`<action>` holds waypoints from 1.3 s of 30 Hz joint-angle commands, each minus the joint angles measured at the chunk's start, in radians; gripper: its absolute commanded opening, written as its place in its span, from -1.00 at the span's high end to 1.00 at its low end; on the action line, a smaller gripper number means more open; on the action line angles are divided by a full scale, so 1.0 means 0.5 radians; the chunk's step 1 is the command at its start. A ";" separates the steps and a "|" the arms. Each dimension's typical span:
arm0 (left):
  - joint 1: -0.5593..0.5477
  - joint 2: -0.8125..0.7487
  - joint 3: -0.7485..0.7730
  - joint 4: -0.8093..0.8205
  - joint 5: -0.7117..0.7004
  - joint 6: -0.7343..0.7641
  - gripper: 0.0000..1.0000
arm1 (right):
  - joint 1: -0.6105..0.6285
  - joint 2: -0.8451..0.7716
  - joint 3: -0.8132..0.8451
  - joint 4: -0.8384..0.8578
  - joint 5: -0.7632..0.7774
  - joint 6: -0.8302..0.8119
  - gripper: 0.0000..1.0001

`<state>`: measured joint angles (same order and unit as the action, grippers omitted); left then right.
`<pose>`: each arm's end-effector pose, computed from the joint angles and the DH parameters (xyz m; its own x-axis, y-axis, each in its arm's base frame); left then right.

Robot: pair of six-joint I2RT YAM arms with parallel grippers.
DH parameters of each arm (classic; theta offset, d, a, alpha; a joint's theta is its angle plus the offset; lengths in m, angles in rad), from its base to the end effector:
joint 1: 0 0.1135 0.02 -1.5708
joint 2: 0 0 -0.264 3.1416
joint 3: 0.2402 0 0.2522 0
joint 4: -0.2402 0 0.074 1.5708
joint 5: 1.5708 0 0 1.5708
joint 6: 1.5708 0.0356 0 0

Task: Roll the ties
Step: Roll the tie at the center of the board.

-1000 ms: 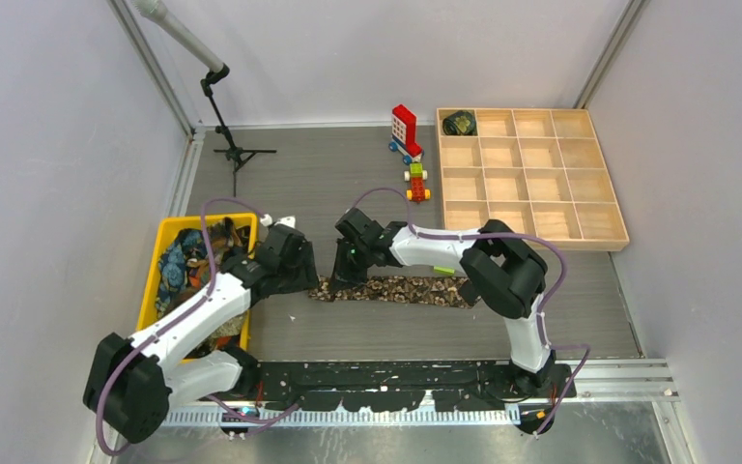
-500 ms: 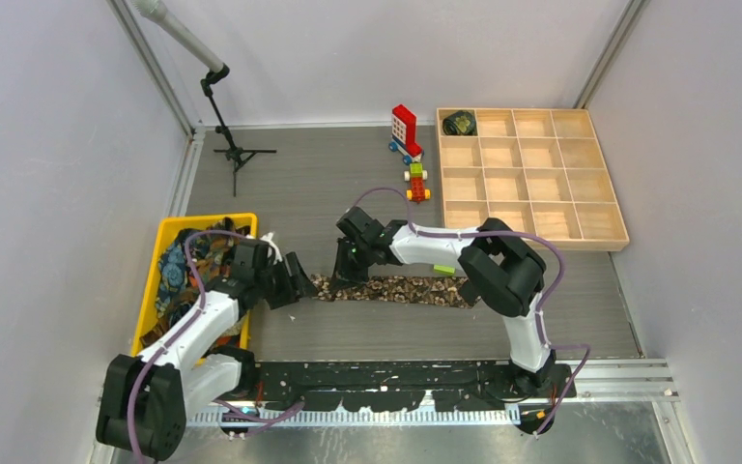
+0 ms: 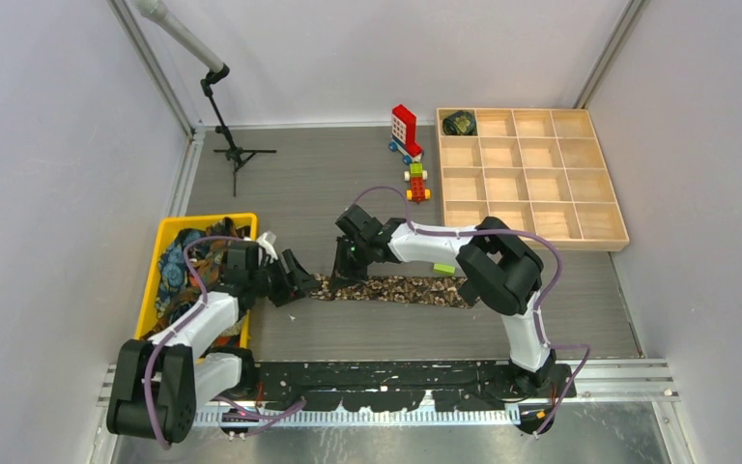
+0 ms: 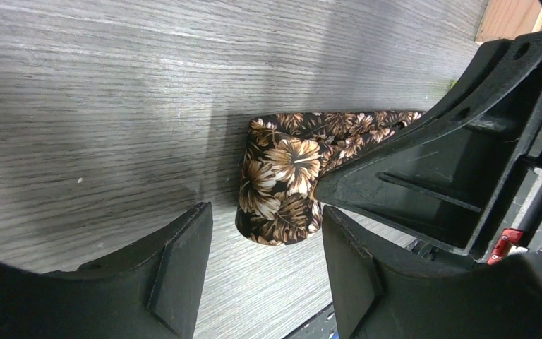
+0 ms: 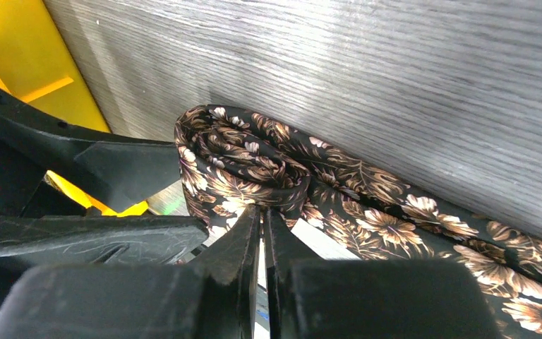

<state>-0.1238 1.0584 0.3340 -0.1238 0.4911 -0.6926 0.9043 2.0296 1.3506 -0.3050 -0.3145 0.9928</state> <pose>0.1800 -0.0393 0.1471 -0.8400 -0.4629 -0.2831 -0.1533 0.7029 -0.6945 0.2541 0.3408 0.1532 -0.9960 0.0221 -0.0868 -0.0350 0.7958 0.6045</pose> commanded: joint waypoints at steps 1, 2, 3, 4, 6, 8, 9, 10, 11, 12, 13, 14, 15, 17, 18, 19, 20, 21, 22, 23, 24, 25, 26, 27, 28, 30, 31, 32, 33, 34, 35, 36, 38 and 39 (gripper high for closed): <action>0.024 0.107 -0.022 0.219 0.160 -0.021 -0.17 | -0.020 0.047 0.052 -0.033 0.043 -0.046 0.77; 0.023 0.142 -0.018 0.236 0.180 -0.023 -0.16 | -0.021 0.049 0.055 -0.032 0.043 -0.045 0.77; 0.023 0.196 -0.013 0.238 0.198 -0.027 -0.13 | -0.023 0.052 0.056 -0.034 0.043 -0.049 0.77; 0.023 0.232 -0.005 0.238 0.209 -0.029 -0.11 | -0.026 0.054 0.061 -0.043 0.043 -0.050 0.77; 0.023 0.290 -0.002 0.304 0.239 -0.033 -0.08 | -0.031 0.059 0.074 -0.055 0.043 -0.060 0.77; 0.024 0.327 -0.008 0.342 0.256 -0.048 -0.05 | -0.035 0.059 0.076 -0.057 0.046 -0.064 0.77; 0.024 0.340 -0.011 0.359 0.260 -0.055 -0.04 | -0.038 0.063 0.077 -0.057 0.044 -0.065 0.77; 0.022 0.347 -0.011 0.370 0.267 -0.059 -0.02 | -0.042 0.061 0.078 -0.056 0.045 -0.065 0.77; 0.022 0.352 -0.016 0.384 0.273 -0.064 0.00 | -0.045 0.061 0.076 -0.057 0.046 -0.064 0.77; 0.021 0.355 -0.020 0.401 0.279 -0.068 0.03 | -0.046 0.061 0.076 -0.056 0.043 -0.064 0.77; 0.023 0.358 -0.023 0.408 0.282 -0.069 0.07 | -0.047 0.061 0.077 -0.056 0.043 -0.063 0.77; 0.022 0.359 -0.024 0.411 0.283 -0.069 0.12 | -0.049 0.066 0.080 -0.057 0.043 -0.068 0.77; 0.022 0.359 -0.026 0.420 0.283 -0.073 0.17 | -0.048 0.067 0.081 -0.056 0.043 -0.067 0.77; 0.022 0.355 -0.035 0.438 0.283 -0.080 0.26 | -0.048 0.069 0.084 -0.057 0.040 -0.068 0.77; 0.023 0.353 -0.039 0.445 0.281 -0.083 0.31 | -0.050 0.068 0.084 -0.056 0.040 -0.067 0.77; 0.022 0.353 -0.042 0.449 0.281 -0.085 0.38 | -0.050 0.069 0.087 -0.056 0.037 -0.068 0.77; 0.022 0.351 -0.042 0.453 0.281 -0.084 0.44 | -0.050 0.068 0.089 -0.058 0.037 -0.067 0.77; 0.023 0.348 -0.045 0.453 0.278 -0.087 0.49 | -0.051 0.068 0.094 -0.061 0.037 -0.067 0.77; 0.022 0.343 -0.045 0.453 0.274 -0.089 0.52 | -0.052 0.066 0.101 -0.067 0.037 -0.066 0.77; 0.023 0.339 -0.047 0.454 0.273 -0.093 0.53 | -0.050 0.060 0.108 -0.072 0.037 -0.068 0.77; 0.023 0.327 -0.048 0.452 0.264 -0.095 0.54 | -0.048 0.052 0.117 -0.082 0.037 -0.068 0.77; 0.024 0.316 -0.049 0.443 0.254 -0.098 0.55 | -0.048 0.040 0.127 -0.092 0.035 -0.074 0.77; 0.021 0.303 -0.048 0.430 0.245 -0.097 0.56 | -0.048 0.029 0.141 -0.106 0.036 -0.082 0.77; 0.018 0.286 -0.048 0.415 0.232 -0.098 0.56 | -0.049 0.018 0.153 -0.122 0.037 -0.082 0.77; 0.016 0.270 -0.046 0.391 0.215 -0.098 0.58 | -0.050 0.005 0.164 -0.131 0.037 -0.089 0.77; 0.006 0.233 -0.035 0.331 0.167 -0.094 0.59 | -0.048 -0.018 0.180 -0.150 0.037 -0.097 0.77; -0.001 0.209 -0.029 0.300 0.145 -0.093 0.59 | -0.046 -0.019 0.185 -0.156 0.037 -0.101 0.77; -0.015 0.188 -0.023 0.273 0.109 -0.086 0.60 | -0.043 -0.021 0.188 -0.160 0.035 -0.100 0.77; -0.025 0.169 -0.014 0.256 0.079 -0.082 0.61 | -0.039 -0.017 0.184 -0.160 0.037 -0.102 0.77; -0.041 0.149 -0.003 0.200 0.050 -0.076 0.61 | -0.034 -0.011 0.180 -0.160 0.037 -0.102 0.77; -0.050 0.132 0.008 0.165 0.026 -0.070 0.62 | -0.026 -0.003 0.179 -0.161 0.036 -0.100 0.77; -0.059 0.118 0.019 0.136 0.003 -0.067 0.62 | -0.020 0.007 0.176 -0.156 0.037 -0.096 0.77; -0.082 0.088 0.043 0.089 -0.039 -0.058 0.63 | -0.006 0.022 0.173 -0.129 0.031 -0.081 0.77; -0.089 0.080 0.054 0.070 -0.055 -0.053 0.63 | 0.000 0.035 0.178 -0.121 0.028 -0.075 0.77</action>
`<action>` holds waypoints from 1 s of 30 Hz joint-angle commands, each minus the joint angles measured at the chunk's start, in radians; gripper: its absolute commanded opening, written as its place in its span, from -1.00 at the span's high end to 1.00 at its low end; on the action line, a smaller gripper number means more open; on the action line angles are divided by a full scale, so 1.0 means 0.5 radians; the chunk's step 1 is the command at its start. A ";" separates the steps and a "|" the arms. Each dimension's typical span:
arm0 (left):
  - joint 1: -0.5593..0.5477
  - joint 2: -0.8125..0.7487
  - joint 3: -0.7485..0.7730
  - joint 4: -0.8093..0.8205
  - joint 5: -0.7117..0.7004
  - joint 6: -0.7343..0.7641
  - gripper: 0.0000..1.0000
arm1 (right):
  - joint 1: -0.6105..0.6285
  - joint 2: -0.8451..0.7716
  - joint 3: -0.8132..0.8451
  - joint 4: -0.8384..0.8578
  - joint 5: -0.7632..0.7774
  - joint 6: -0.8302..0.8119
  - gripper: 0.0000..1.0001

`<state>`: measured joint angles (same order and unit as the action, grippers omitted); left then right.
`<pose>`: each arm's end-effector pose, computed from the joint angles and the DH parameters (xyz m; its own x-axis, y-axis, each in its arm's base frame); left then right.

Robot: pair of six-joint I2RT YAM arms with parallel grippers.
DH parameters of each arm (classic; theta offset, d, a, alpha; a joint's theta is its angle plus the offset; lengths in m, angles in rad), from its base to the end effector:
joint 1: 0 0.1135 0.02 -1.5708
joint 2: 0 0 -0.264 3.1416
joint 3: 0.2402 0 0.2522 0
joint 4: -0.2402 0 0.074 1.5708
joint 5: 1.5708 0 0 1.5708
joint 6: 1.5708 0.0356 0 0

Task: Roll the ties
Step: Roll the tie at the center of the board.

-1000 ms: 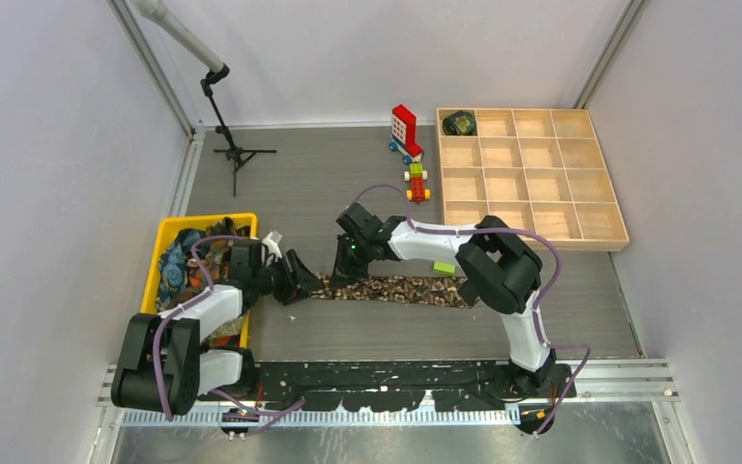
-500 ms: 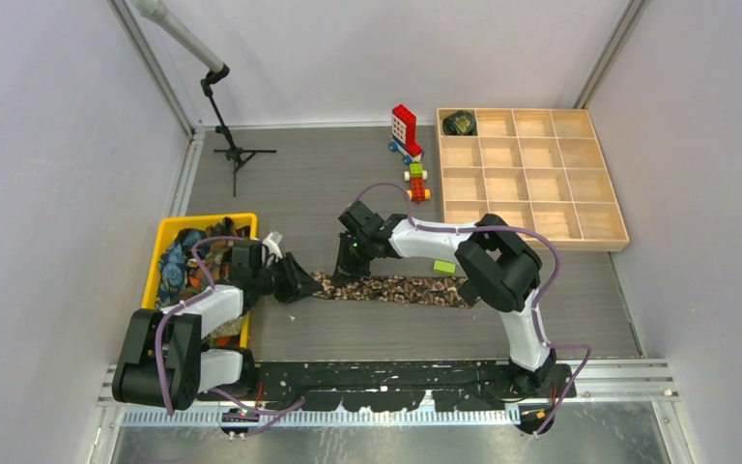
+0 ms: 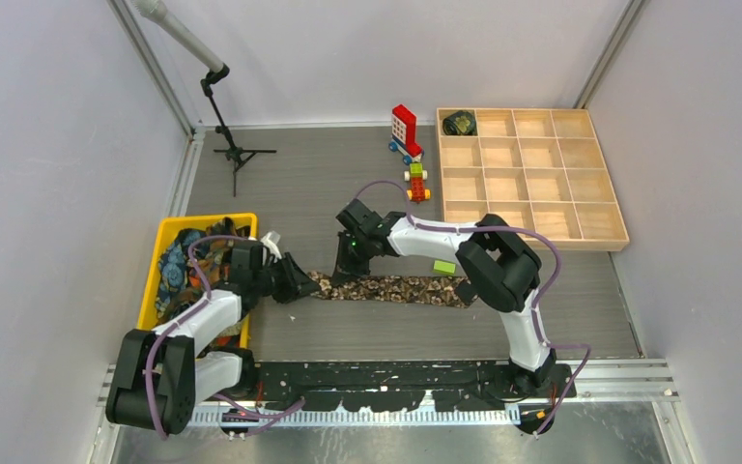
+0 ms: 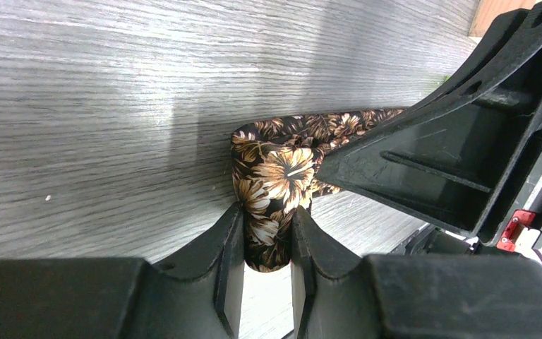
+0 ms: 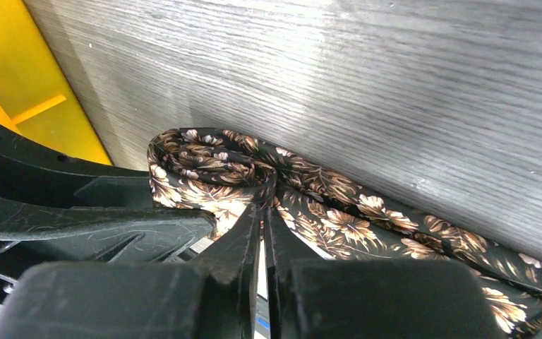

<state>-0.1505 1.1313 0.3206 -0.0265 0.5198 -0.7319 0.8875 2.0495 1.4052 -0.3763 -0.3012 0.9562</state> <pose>0.1854 -0.0460 0.1383 -0.8530 -0.4573 -0.2515 -0.1494 0.6757 -0.7219 0.2633 0.3401 0.1566 -0.9954 0.0132 -0.0949 -0.0438 0.8184 0.5730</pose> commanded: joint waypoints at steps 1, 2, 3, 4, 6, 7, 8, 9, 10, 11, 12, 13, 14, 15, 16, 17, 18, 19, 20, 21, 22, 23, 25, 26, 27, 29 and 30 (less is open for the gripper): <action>-0.046 -0.070 0.096 -0.150 -0.128 0.034 0.63 | 0.042 0.005 0.078 0.028 -0.002 0.003 0.77; -0.055 -0.072 0.115 -0.180 -0.147 0.044 0.63 | 0.046 0.021 0.089 0.034 -0.006 0.008 0.77; -0.063 -0.074 0.133 -0.213 -0.175 0.058 0.64 | 0.052 0.038 0.105 0.035 -0.010 0.008 0.77; -0.068 -0.073 0.148 -0.237 -0.188 0.065 0.63 | 0.057 0.052 0.120 0.037 -0.013 0.007 0.77; -0.075 -0.074 0.174 -0.279 -0.218 0.080 0.64 | 0.065 0.078 0.147 0.038 -0.019 0.012 0.77; -0.077 -0.075 0.184 -0.301 -0.233 0.090 0.64 | 0.069 0.085 0.154 0.037 -0.025 0.012 0.77; -0.079 -0.072 0.192 -0.315 -0.245 0.096 0.64 | 0.073 0.095 0.161 0.041 -0.028 0.011 0.77; -0.082 -0.068 0.202 -0.329 -0.256 0.100 0.65 | 0.075 0.102 0.162 0.050 -0.033 0.016 0.77; -0.085 -0.067 0.209 -0.341 -0.265 0.106 0.65 | 0.074 0.108 0.163 0.058 -0.038 0.016 0.77; -0.091 -0.066 0.218 -0.349 -0.275 0.111 0.66 | 0.075 0.114 0.165 0.068 -0.041 0.021 0.77; -0.100 -0.068 0.225 -0.365 -0.294 0.114 0.66 | 0.074 0.120 0.170 0.073 -0.046 0.022 0.77; -0.110 -0.071 0.238 -0.383 -0.318 0.120 0.66 | 0.074 0.125 0.174 0.074 -0.050 0.019 0.77; -0.122 -0.075 0.250 -0.405 -0.346 0.129 0.67 | 0.075 0.130 0.179 0.076 -0.053 0.019 0.77; -0.136 -0.079 0.277 -0.438 -0.386 0.138 0.68 | 0.074 0.127 0.182 0.078 -0.052 0.012 0.77; -0.159 -0.081 0.304 -0.480 -0.444 0.147 0.68 | 0.074 0.120 0.181 0.078 -0.050 0.011 0.77; -0.183 -0.081 0.333 -0.532 -0.513 0.158 0.69 | 0.071 0.110 0.177 0.075 -0.043 0.004 0.77; -0.223 -0.074 0.362 -0.580 -0.577 0.173 0.70 | 0.070 0.098 0.173 0.069 -0.038 -0.002 0.77; -0.257 -0.065 0.390 -0.625 -0.645 0.186 0.71 | 0.067 0.082 0.165 0.059 -0.031 -0.004 0.77; -0.291 -0.054 0.412 -0.665 -0.710 0.191 0.71 | 0.060 0.065 0.154 0.054 -0.023 -0.010 0.77; -0.320 -0.044 0.435 -0.691 -0.768 0.195 0.72 | 0.053 0.043 0.138 0.051 -0.019 -0.014 0.77; -0.348 -0.035 0.451 -0.712 -0.814 0.192 0.72 | 0.044 0.016 0.118 0.049 -0.013 -0.020 0.77; -0.379 -0.029 0.463 -0.729 -0.866 0.189 0.74 | 0.038 -0.016 0.096 0.043 -0.003 -0.028 0.77; -0.457 -0.029 0.494 -0.768 -0.988 0.174 0.75 | 0.016 -0.079 0.046 0.032 0.014 -0.040 0.77; -0.494 -0.027 0.512 -0.795 -1.076 0.168 0.75 | 0.004 -0.112 0.018 0.027 0.023 -0.046 0.77; -0.531 -0.020 0.531 -0.818 -1.135 0.164 0.75 | -0.011 -0.145 -0.015 0.027 0.030 -0.050 0.77; -0.599 0.002 0.572 -0.868 -1.237 0.152 0.76 | -0.043 -0.218 -0.079 0.026 0.045 -0.059 0.77; -0.636 0.020 0.595 -0.895 -1.290 0.147 0.75 | -0.059 -0.252 -0.110 0.024 0.049 -0.062 0.77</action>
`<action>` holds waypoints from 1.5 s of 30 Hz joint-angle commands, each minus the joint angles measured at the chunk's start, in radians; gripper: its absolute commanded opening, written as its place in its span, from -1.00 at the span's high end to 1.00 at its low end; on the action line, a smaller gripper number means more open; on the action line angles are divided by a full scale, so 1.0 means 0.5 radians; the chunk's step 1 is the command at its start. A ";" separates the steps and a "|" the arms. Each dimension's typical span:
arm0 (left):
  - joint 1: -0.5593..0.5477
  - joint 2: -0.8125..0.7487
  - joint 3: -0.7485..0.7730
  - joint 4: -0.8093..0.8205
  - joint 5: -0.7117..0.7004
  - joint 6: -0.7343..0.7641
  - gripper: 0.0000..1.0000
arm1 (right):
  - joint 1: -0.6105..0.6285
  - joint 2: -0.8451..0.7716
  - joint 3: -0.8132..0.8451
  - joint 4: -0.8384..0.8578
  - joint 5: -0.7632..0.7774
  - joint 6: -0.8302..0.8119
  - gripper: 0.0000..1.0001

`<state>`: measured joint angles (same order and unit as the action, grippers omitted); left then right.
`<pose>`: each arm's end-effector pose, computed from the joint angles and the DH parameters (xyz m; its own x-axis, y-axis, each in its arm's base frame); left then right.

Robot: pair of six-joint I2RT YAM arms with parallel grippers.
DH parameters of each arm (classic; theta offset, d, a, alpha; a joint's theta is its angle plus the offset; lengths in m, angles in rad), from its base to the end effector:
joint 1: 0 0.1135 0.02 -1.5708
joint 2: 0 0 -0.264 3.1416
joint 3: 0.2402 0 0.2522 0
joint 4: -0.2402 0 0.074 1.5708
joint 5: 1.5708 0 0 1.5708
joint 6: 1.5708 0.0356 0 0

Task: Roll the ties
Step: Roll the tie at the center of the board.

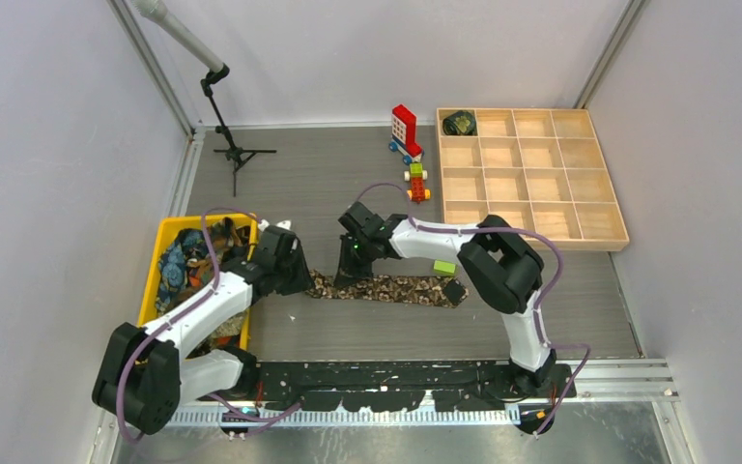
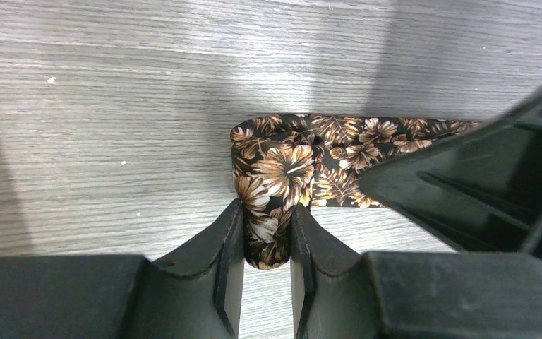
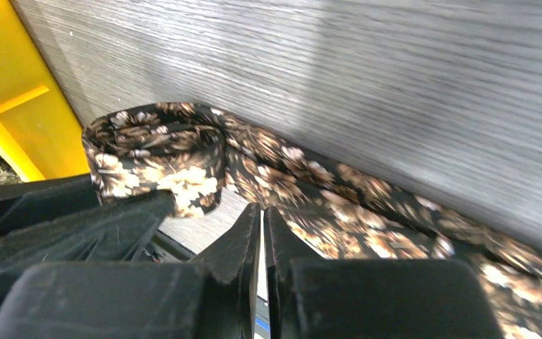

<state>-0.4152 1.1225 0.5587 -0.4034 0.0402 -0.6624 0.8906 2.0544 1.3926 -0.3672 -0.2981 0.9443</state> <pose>0.1887 -0.0848 0.1810 -0.8547 -0.2948 -0.4272 -0.1290 0.9179 -0.3752 0.2614 0.3398 0.1515 -0.9951 0.0011 -0.0985 -0.0550 0.8231 0.5653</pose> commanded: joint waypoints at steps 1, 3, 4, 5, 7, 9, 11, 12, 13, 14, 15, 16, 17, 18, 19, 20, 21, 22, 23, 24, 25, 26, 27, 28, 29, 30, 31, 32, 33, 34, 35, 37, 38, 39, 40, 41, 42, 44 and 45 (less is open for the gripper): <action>-0.142 0.059 0.142 -0.167 -0.382 0.002 0.76 | -0.084 -0.295 -0.119 0.005 0.045 -0.039 0.77; -0.209 0.118 0.192 -0.219 -0.484 -0.023 0.76 | -0.125 -0.364 -0.180 0.005 0.051 -0.045 0.77; -0.242 0.148 0.216 -0.241 -0.530 -0.034 0.76 | -0.145 -0.398 -0.209 0.007 0.055 -0.046 0.77; -0.278 0.178 0.248 -0.268 -0.575 -0.047 0.77 | -0.164 -0.431 -0.234 0.007 0.060 -0.051 0.77; -0.347 0.233 0.303 -0.319 -0.670 -0.069 0.80 | -0.207 -0.494 -0.297 0.007 0.065 -0.056 0.77; -0.420 0.287 0.355 -0.369 -0.763 -0.093 0.84 | -0.241 -0.548 -0.338 0.005 0.068 -0.061 0.77; -0.494 0.340 0.401 -0.411 -0.837 -0.108 0.85 | -0.274 -0.595 -0.379 0.007 0.071 -0.066 0.77; -0.525 0.365 0.424 -0.432 -0.876 -0.121 0.85 | -0.286 -0.614 -0.395 0.005 0.072 -0.064 0.77; -0.557 0.387 0.446 -0.447 -0.907 -0.127 0.85 | -0.298 -0.633 -0.410 0.006 0.071 -0.065 0.77; -0.587 0.413 0.467 -0.463 -0.940 -0.134 0.86 | -0.306 -0.653 -0.425 0.007 0.074 -0.069 0.77; -0.620 0.442 0.492 -0.490 -0.982 -0.145 0.86 | -0.316 -0.667 -0.437 0.005 0.075 -0.071 0.77; -0.654 0.471 0.519 -0.514 -1.022 -0.159 0.86 | -0.323 -0.679 -0.447 0.007 0.074 -0.069 0.77; -0.687 0.506 0.548 -0.540 -1.057 -0.168 0.86 | -0.332 -0.688 -0.458 0.007 0.075 -0.069 0.77; -0.720 0.537 0.576 -0.562 -1.089 -0.174 0.87 | -0.338 -0.697 -0.464 0.008 0.076 -0.069 0.77; -0.750 0.575 0.608 -0.582 -1.128 -0.178 0.87 | -0.343 -0.704 -0.471 0.008 0.078 -0.069 0.77; -0.779 0.614 0.636 -0.606 -1.148 -0.177 0.87 | -0.347 -0.711 -0.476 0.008 0.078 -0.069 0.77; -0.805 0.647 0.665 -0.627 -1.167 -0.172 0.87 | -0.352 -0.719 -0.482 0.008 0.078 -0.067 0.77; -0.829 0.693 0.694 -0.643 -1.178 -0.159 0.87 | -0.355 -0.727 -0.488 0.007 0.079 -0.067 0.77; -0.846 0.718 0.712 -0.649 -1.187 -0.151 0.88 | -0.359 -0.736 -0.494 0.007 0.083 -0.066 0.77; -0.859 0.737 0.733 -0.655 -1.191 -0.142 0.88 | -0.367 -0.746 -0.503 0.007 0.088 -0.065 0.77; -0.874 0.758 0.746 -0.661 -1.194 -0.135 0.88 | -0.373 -0.759 -0.510 0.003 0.095 -0.061 0.77; -0.886 0.773 0.761 -0.667 -1.194 -0.128 0.88 | -0.379 -0.771 -0.514 -0.016 0.111 -0.061 0.77; -0.900 0.788 0.775 -0.670 -1.196 -0.117 0.88 | -0.391 -0.785 -0.515 -0.044 0.139 -0.063 0.77; -0.912 0.802 0.795 -0.674 -1.197 -0.111 0.88 | -0.399 -0.801 -0.518 -0.071 0.170 -0.066 0.77; -0.930 0.817 0.810 -0.681 -1.193 -0.104 0.89 | -0.410 -0.818 -0.522 -0.098 0.215 -0.063 0.77; -0.940 0.836 0.821 -0.681 -1.179 -0.093 0.88 | -0.423 -0.846 -0.533 -0.121 0.244 -0.059 0.77; -0.946 0.856 0.828 -0.682 -1.162 -0.089 0.88 | -0.441 -0.867 -0.542 -0.141 0.279 -0.055 0.77; -0.954 0.877 0.840 -0.684 -1.149 -0.080 0.88 | -0.457 -0.887 -0.554 -0.167 0.314 -0.040 0.77; -0.962 0.898 0.847 -0.683 -1.144 -0.074 0.88 | -0.479 -0.913 -0.570 -0.190 0.359 -0.025 0.77; -0.969 0.915 0.858 -0.686 -1.140 -0.068 0.88 | -0.499 -0.939 -0.588 -0.206 0.394 -0.013 0.77; -0.978 0.931 0.871 -0.688 -1.135 -0.059 0.88 | -0.524 -0.970 -0.616 -0.212 0.421 0.002 0.76; -0.991 0.973 0.892 -0.684 -1.110 -0.038 0.88 | -0.573 -1.038 -0.671 -0.214 0.465 0.036 0.76; -0.994 0.994 0.902 -0.675 -1.087 -0.020 0.88 | -0.595 -1.074 -0.696 -0.211 0.487 0.047 0.75; -0.997 1.016 0.914 -0.675 -1.078 -0.010 0.87 | -0.623 -1.103 -0.715 -0.212 0.506 0.056 0.73; -1.001 1.042 0.923 -0.679 -1.072 -0.005 0.86 | -0.636 -1.138 -0.736 -0.212 0.519 0.064 0.71; -1.001 1.063 0.936 -0.685 -1.065 0.003 0.85 | -0.655 -1.164 -0.750 -0.211 0.529 0.065 0.69; -1.003 1.086 0.954 -0.688 -1.056 0.012 0.84 | -0.672 -1.190 -0.760 -0.211 0.533 0.065 0.67; -1.004 1.132 0.983 -0.690 -1.025 0.037 0.80 | -0.694 -1.224 -0.771 -0.214 0.530 0.064 0.65; -1.006 1.155 0.994 -0.690 -1.002 0.052 0.78 | -0.699 -1.238 -0.774 -0.214 0.525 0.060 0.63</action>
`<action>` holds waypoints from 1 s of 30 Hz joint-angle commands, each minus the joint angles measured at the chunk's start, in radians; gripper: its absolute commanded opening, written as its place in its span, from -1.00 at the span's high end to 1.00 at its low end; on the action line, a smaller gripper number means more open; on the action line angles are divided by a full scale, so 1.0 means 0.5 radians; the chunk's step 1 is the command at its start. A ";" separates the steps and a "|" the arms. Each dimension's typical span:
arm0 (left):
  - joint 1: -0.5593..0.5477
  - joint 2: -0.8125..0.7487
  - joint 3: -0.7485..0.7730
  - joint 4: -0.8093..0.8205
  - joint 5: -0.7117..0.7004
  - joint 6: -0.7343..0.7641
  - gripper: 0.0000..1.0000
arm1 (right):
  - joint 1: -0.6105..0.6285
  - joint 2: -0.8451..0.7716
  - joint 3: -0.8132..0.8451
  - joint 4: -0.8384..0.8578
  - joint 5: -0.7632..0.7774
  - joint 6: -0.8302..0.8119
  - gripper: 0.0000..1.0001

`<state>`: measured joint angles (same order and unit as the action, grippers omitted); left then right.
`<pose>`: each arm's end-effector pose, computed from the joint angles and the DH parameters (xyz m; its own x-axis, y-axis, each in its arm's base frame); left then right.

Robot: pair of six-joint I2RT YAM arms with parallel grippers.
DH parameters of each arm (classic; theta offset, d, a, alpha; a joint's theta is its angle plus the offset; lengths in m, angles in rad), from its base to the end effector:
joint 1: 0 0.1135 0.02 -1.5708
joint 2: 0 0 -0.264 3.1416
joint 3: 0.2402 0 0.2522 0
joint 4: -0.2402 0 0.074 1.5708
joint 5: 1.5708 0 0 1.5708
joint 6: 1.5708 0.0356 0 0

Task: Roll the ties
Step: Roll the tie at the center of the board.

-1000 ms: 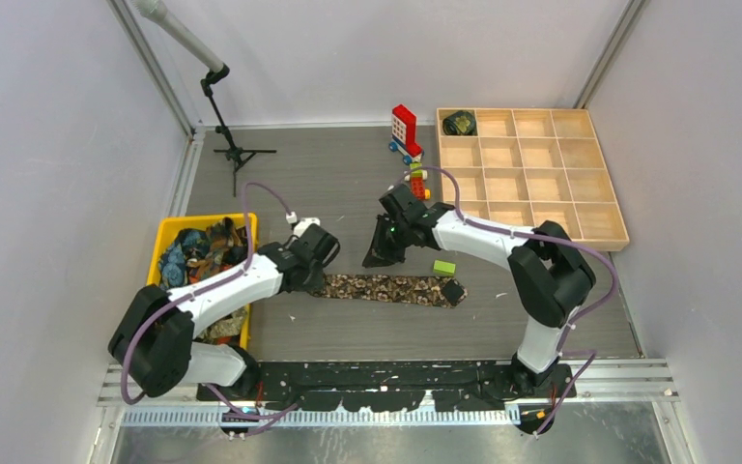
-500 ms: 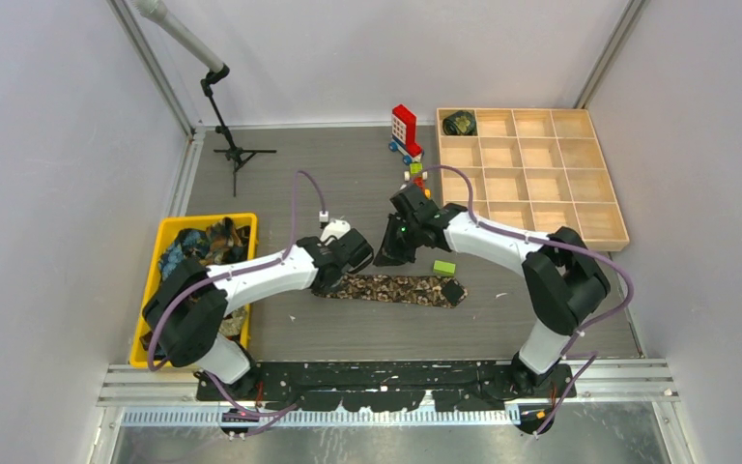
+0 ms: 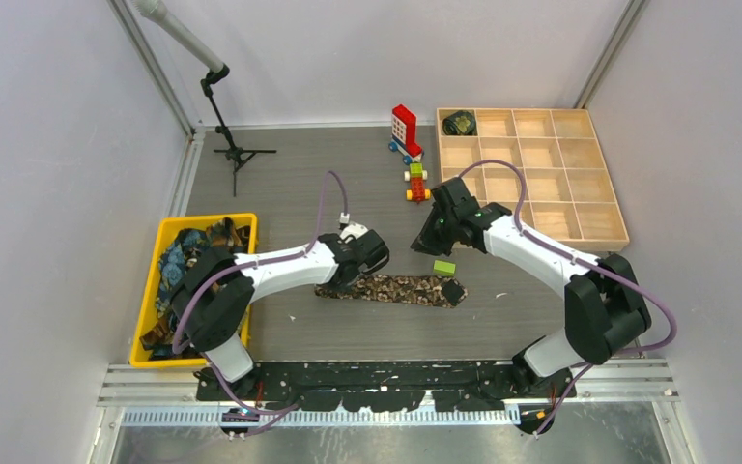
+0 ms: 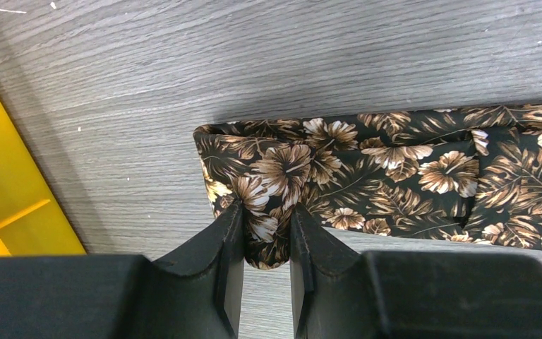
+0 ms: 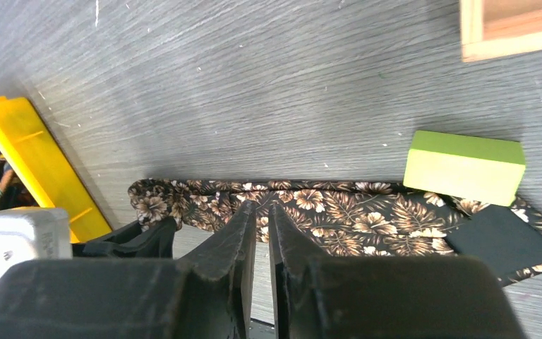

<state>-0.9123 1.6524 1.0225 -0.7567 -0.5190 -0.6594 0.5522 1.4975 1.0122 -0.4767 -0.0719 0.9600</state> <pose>0.1939 -0.2217 0.1777 -0.8621 0.2450 -0.4435 0.1303 0.9531 0.2732 0.2608 0.1637 0.2258 -0.8578 0.4312 -0.2797 0.2520 0.8272 0.5023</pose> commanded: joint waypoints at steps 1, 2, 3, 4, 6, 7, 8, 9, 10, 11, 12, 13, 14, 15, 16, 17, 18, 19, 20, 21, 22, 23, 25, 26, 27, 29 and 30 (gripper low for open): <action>-0.016 0.116 0.079 0.020 0.134 0.061 0.75 | -0.028 -0.133 -0.015 0.005 0.066 0.028 0.62; -0.018 0.134 0.085 0.028 0.155 0.085 0.70 | -0.029 -0.142 -0.017 0.004 0.062 0.026 0.61; -0.021 0.145 0.093 0.036 0.175 0.101 0.66 | -0.033 -0.149 -0.016 0.005 0.056 0.025 0.60; -0.022 0.152 0.094 0.046 0.196 0.121 0.60 | -0.031 -0.151 -0.015 0.005 0.048 0.023 0.60; -0.022 0.143 0.092 0.071 0.245 0.153 0.48 | -0.031 -0.152 -0.011 0.005 0.036 0.024 0.59; -0.022 0.134 0.088 0.081 0.266 0.164 0.44 | -0.031 -0.151 -0.006 0.005 0.026 0.022 0.58; -0.022 0.115 0.083 0.092 0.274 0.177 0.41 | -0.033 -0.148 -0.002 0.003 0.016 0.020 0.57; -0.022 0.099 0.074 0.097 0.281 0.184 0.37 | -0.033 -0.146 0.002 0.002 0.008 0.022 0.57; -0.022 0.079 0.071 0.099 0.288 0.189 0.34 | -0.033 -0.145 0.008 0.001 0.003 0.020 0.57; -0.022 0.066 0.069 0.102 0.296 0.195 0.32 | -0.032 -0.142 0.014 0.002 -0.002 0.020 0.57; -0.021 0.055 0.070 0.099 0.306 0.200 0.30 | -0.031 -0.142 0.020 0.002 -0.007 0.021 0.56; -0.022 0.044 0.070 0.100 0.314 0.208 0.28 | -0.033 -0.139 0.027 -0.002 -0.012 0.019 0.56; -0.022 0.033 0.072 0.098 0.321 0.215 0.26 | -0.032 -0.135 0.033 -0.001 -0.016 0.024 0.55; -0.022 0.027 0.075 0.092 0.326 0.215 0.24 | -0.032 -0.133 0.038 0.003 -0.023 0.025 0.55; -0.022 0.017 0.080 0.086 0.328 0.218 0.22 | -0.033 -0.128 0.044 0.008 -0.034 0.029 0.55; -0.022 0.010 0.083 0.079 0.331 0.219 0.19 | -0.032 -0.124 0.043 0.016 -0.045 0.033 0.55; -0.022 -0.003 0.087 0.077 0.336 0.223 0.18 | -0.032 -0.119 0.043 0.029 -0.057 0.038 0.55; -0.022 -0.014 0.090 0.074 0.344 0.221 0.16 | -0.030 -0.113 0.043 0.035 -0.065 0.044 0.55; -0.022 -0.028 0.092 0.074 0.354 0.223 0.16 | -0.030 -0.106 0.043 0.047 -0.076 0.049 0.54; -0.022 -0.043 0.094 0.075 0.362 0.224 0.16 | -0.025 -0.101 0.043 0.053 -0.082 0.050 0.54; -0.022 -0.058 0.094 0.071 0.368 0.224 0.16 | -0.017 -0.093 0.046 0.058 -0.085 0.053 0.54; -0.020 -0.075 0.093 0.066 0.371 0.226 0.16 | -0.010 -0.078 0.050 0.064 -0.087 0.057 0.53; -0.020 -0.111 0.093 0.054 0.372 0.224 0.16 | 0.019 -0.050 0.065 0.077 -0.094 0.067 0.53; -0.019 -0.138 0.087 0.052 0.372 0.224 0.16 | 0.037 -0.031 0.074 0.085 -0.100 0.070 0.53; -0.019 -0.158 0.076 0.053 0.372 0.224 0.16 | 0.055 -0.011 0.083 0.091 -0.100 0.074 0.53; -0.019 -0.197 0.049 0.064 0.374 0.226 0.17 | 0.093 0.021 0.095 0.114 -0.099 0.091 0.52; -0.019 -0.213 0.039 0.069 0.372 0.227 0.17 | 0.111 0.041 0.106 0.130 -0.099 0.099 0.52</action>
<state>-0.9169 1.6085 1.0592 -0.7532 -0.3531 -0.5419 0.5728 1.4921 1.0149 -0.4622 -0.1108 0.9867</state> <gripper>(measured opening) 0.419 0.236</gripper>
